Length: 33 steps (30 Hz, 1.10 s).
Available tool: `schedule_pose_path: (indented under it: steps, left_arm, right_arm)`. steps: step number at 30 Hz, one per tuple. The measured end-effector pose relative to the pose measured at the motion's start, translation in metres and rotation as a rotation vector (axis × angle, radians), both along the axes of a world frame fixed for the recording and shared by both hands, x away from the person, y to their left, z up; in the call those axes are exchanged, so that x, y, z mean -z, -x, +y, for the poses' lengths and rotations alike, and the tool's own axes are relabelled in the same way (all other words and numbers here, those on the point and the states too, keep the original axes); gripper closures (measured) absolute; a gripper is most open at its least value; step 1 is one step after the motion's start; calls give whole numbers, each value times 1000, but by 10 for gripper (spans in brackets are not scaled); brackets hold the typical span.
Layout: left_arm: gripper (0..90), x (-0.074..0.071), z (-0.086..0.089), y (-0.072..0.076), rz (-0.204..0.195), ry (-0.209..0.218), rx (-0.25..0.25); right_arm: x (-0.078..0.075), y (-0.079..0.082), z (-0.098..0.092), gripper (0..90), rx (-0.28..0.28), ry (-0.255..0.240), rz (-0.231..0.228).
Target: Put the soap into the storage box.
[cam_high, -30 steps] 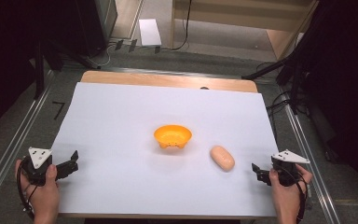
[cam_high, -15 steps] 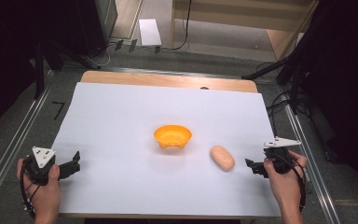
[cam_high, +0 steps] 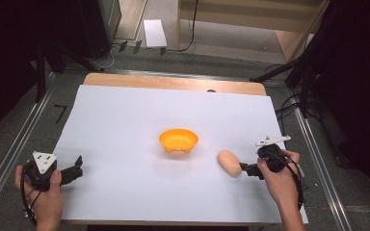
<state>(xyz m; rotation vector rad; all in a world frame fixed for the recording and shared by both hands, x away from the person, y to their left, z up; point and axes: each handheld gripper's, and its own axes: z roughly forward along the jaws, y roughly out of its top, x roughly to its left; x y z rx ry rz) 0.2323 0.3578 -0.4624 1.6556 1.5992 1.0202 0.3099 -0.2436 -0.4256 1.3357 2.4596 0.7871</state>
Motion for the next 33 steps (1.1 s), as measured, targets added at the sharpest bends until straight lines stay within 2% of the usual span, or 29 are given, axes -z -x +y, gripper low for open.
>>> schedule_pose_path:
  steps: [19,33]
  left_arm:
    - [0,0,0,0,6,-3,9]
    - [0,0,0,0,4,-1,11]
  right_arm:
    - [12,-11,34,191,-54,2,68]
    - [21,-14,43,223,-42,16,94]
